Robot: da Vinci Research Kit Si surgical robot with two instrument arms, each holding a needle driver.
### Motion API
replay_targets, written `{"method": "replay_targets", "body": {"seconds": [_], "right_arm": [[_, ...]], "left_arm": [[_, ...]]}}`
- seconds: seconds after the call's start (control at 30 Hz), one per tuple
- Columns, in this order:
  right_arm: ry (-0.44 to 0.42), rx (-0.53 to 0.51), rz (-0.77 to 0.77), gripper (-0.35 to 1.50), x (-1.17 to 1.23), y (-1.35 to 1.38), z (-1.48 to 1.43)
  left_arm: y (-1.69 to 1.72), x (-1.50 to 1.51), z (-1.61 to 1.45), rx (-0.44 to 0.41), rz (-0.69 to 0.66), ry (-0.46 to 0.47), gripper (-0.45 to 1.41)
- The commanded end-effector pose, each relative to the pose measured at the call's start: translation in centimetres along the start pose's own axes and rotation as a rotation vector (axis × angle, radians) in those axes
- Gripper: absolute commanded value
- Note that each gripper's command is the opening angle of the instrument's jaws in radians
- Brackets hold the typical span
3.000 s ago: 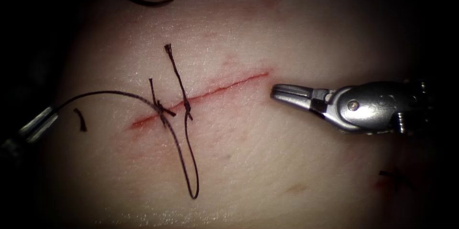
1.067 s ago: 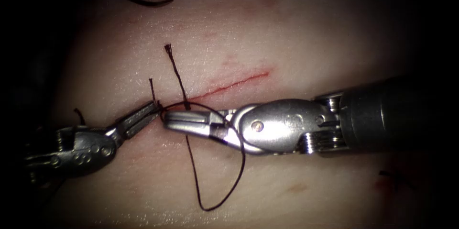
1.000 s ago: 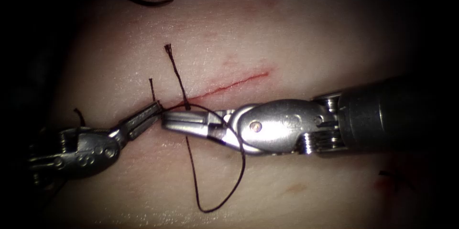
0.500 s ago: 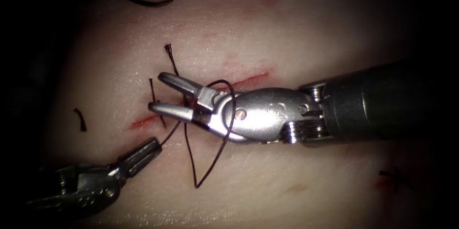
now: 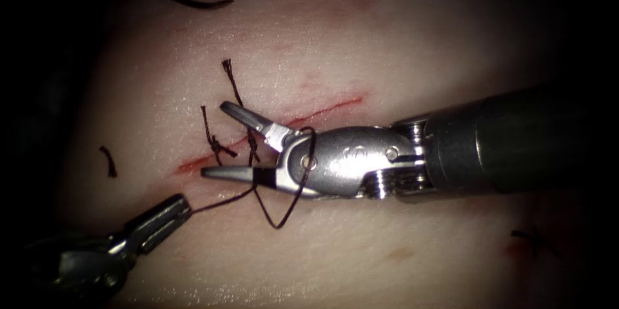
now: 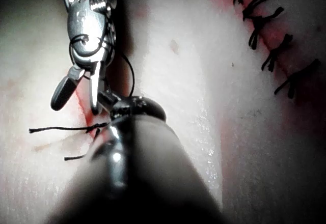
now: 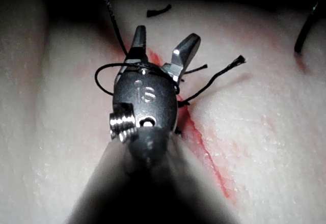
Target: Wound Closure
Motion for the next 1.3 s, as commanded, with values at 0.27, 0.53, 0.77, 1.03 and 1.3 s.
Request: {"method": "replay_targets", "body": {"seconds": [0.27, 0.53, 0.77, 1.03, 1.3], "right_arm": [[0.005, 0.043, -0.009, 0.91, -0.06, -0.1, 0.09], [-0.017, 0.007, 0.004, 0.74, -0.09, -0.08, 0.07], [-0.063, -0.116, 0.092, 0.74, -0.16, -0.03, 0.04], [-0.07, -0.257, 0.156, 0.74, -0.21, 0.09, 0.01], [-0.077, -0.339, 0.279, 1.05, -0.38, 0.37, 0.18]], "left_arm": [[-0.05, 0.07, 0.14, -0.003, 0.012, -0.01, -0.45], [-0.07, 0.05, 0.09, -0.004, 0.013, -0.005, -0.45], [0.0, 0.12, 0.0, 0.0, 0.017, -0.007, -0.45], [0.0, 0.21, -0.08, 0.001, 0.015, -0.007, -0.45], [-0.01, 0.18, -0.05, 0.001, 0.015, -0.006, -0.45]]}}
